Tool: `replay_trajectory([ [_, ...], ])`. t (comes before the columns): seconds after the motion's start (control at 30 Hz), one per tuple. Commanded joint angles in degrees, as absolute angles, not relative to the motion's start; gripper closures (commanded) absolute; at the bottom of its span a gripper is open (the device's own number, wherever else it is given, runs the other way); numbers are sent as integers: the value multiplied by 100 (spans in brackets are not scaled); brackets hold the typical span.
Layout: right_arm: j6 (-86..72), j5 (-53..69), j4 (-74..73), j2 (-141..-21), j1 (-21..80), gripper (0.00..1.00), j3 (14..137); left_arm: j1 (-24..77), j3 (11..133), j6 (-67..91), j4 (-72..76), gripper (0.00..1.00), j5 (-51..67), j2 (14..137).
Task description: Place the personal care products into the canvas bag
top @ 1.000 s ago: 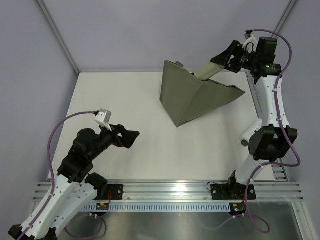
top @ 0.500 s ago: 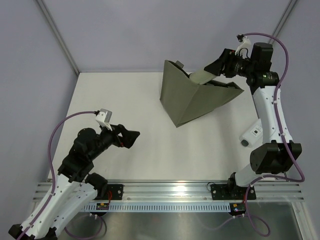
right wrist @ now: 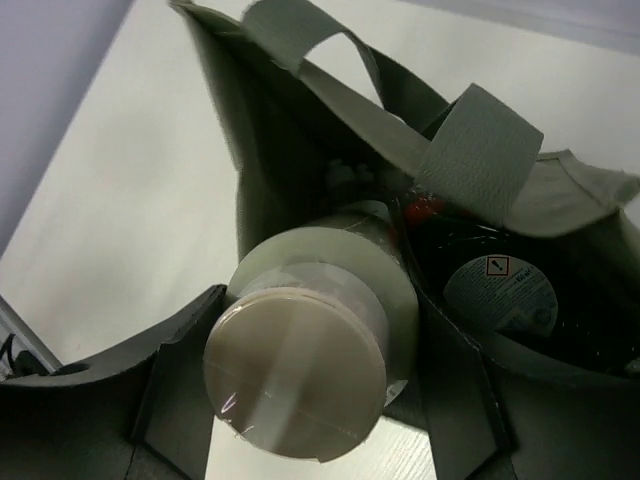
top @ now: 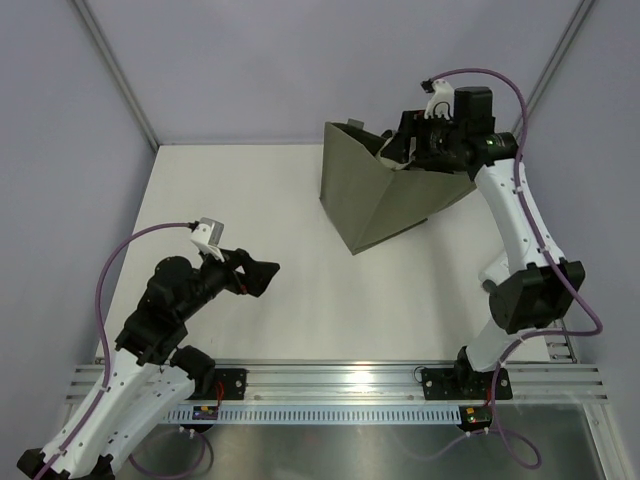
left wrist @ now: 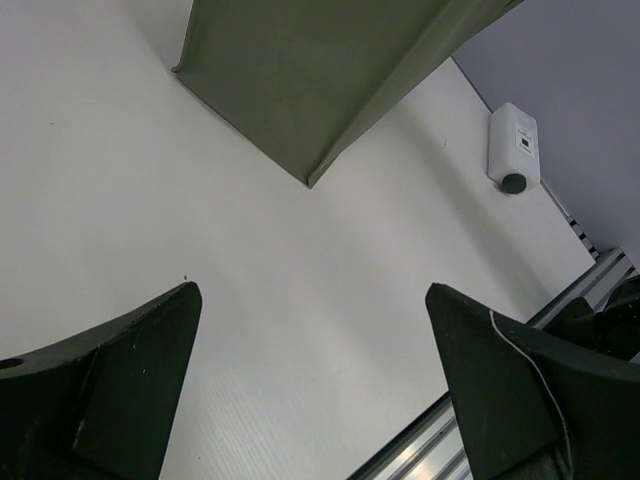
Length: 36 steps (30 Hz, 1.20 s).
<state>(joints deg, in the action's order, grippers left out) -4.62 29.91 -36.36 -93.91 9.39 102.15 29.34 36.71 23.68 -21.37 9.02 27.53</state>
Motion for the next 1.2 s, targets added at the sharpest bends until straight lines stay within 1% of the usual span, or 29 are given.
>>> replay_trajectory([
  [0.0,-54,2733,-4276,-10000,1125,58,11204,2927,3797,2241,-1960,1,1055,2795],
  [0.03,330,3029,-4472,-10333,1134,43,11441,2927,3806,2241,-1995,1,1072,2812],
  [0.07,464,3180,-4691,-10466,1142,25,11870,2927,3840,2224,-2013,1,1081,2821],
  [0.1,683,3277,-5024,-10555,1134,1,12031,2927,3850,2206,-2030,1,1064,2830],
  [0.13,773,3400,-5106,-10582,1134,0,12267,2927,3867,2171,-2082,1,1055,2830],
  [0.27,1151,3086,-5098,-10012,1046,0,12261,2927,3911,2074,-2180,1,1037,2804],
  [0.33,1230,3137,-5176,-9627,862,0,12182,2927,3911,2030,-2206,1,1037,2786],
  [0.4,1065,3120,-5247,-9249,432,1,12042,2927,3902,2004,-2215,1,1028,2786],
  [0.43,889,2911,-5247,-9133,239,1,11736,2927,3902,2004,-2224,1,1020,2786],
  [0.47,714,2761,-5273,-9001,-250,0,11533,2927,3902,1995,-2241,1,993,2786],
  [0.5,390,2473,-5334,-8722,-481,0,11314,2927,3902,1995,-2267,1,993,2777],
  [0.57,203,2182,-5300,-8334,-964,1,10235,2927,3894,2004,-2285,1,1002,2769],
  [0.6,37,1675,-5056,-7871,-1350,0,9813,2927,3885,2004,-2285,1,1011,2742],
  [0.63,26,1435,-4941,-7657,-1519,0,8939,2927,3859,2004,-2285,1,1011,2733],
  [0.67,-156,1093,-4696,-7420,-1642,1,8512,2927,3850,2004,-2276,1,1037,2725],
  [0.7,-384,376,-4589,-7035,-1826,1,8151,2918,3841,1987,-2285,1,1046,2716],
  [0.73,-491,91,-4501,-6892,-1880,1,7478,2918,3841,1978,-2276,1,1072,2707],
  [0.8,-789,-795,-4386,-6698,-1916,0,6972,2909,3832,1951,-2294,1,1125,2707],
  [0.83,-835,-904,-4342,-6706,-1942,1,6587,2909,3823,1960,-2294,1,1151,2707],
  [0.93,-1098,-1221,-4315,-7188,-1969,0,6285,2900,3788,1978,-2276,1,1265,2725],
  [1.0,-1344,-1614,-4281,-7766,-1969,1,6284,2900,3779,2013,-2294,1,1310,2725],
  [1.17,-1494,-1679,-4079,-8621,-2083,1,6468,2900,3744,2039,-2320,1,1362,2707],
])
